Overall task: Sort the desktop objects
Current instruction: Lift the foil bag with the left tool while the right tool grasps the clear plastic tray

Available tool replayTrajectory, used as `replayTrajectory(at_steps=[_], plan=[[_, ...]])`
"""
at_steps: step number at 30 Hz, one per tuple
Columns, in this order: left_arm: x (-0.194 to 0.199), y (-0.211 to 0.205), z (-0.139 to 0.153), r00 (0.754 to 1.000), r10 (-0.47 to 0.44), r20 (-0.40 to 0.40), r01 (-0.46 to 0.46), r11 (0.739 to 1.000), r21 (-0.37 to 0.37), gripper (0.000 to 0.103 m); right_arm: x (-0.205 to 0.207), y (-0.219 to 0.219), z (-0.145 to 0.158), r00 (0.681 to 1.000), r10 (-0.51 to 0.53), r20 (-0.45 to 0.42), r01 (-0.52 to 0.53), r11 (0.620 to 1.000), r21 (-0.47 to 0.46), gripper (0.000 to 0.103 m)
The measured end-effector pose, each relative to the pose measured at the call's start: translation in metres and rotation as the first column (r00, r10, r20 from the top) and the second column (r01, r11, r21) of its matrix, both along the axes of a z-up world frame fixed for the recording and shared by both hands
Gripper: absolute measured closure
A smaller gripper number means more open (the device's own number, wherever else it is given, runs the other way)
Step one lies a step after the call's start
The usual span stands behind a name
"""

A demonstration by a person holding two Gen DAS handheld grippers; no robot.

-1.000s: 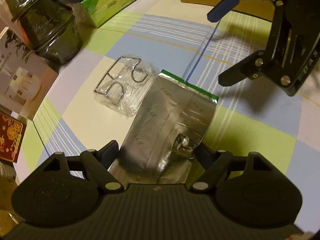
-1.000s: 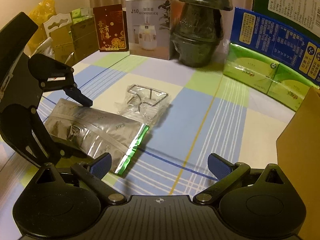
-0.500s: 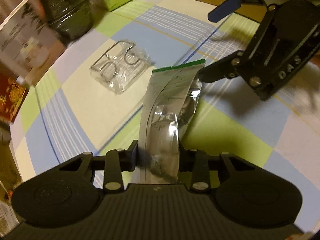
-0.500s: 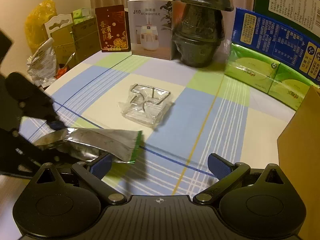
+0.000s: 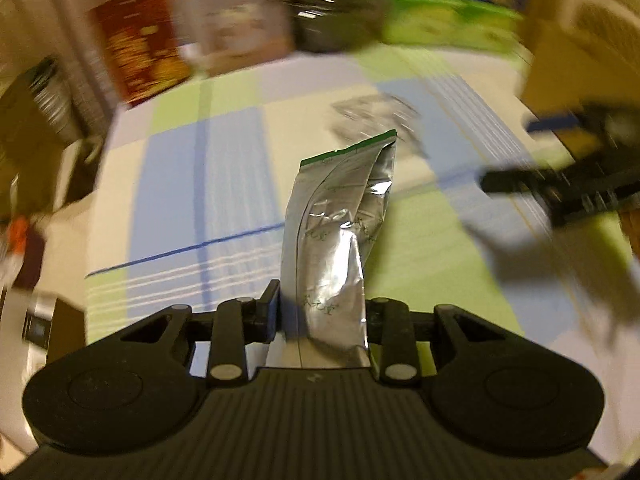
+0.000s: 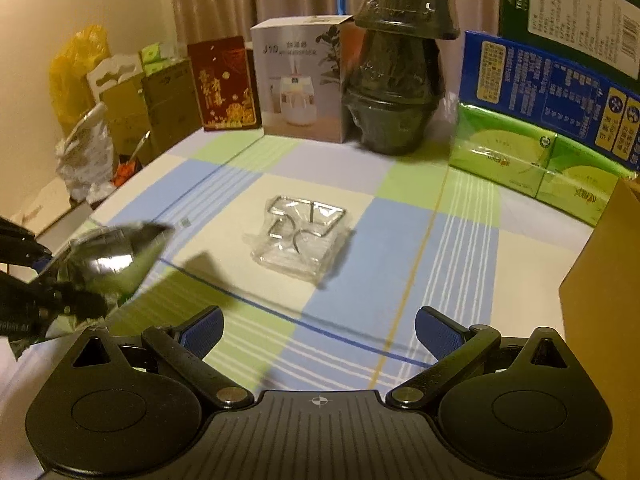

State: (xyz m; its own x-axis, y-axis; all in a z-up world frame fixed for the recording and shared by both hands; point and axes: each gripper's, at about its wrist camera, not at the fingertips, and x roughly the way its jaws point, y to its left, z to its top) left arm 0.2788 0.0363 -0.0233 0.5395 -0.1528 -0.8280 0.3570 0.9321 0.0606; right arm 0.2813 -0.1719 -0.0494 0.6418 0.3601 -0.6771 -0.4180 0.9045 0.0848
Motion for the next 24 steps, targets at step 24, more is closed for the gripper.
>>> replayTrajectory(at_steps=[24], plan=[[0.052, 0.013, -0.011, 0.96, 0.27, 0.069, -0.262, 0.959, -0.107, 0.076, 0.092, 0.072, -0.043, 0.989, -0.146, 0.034, 0.146, 0.989, 0.003, 0.003]])
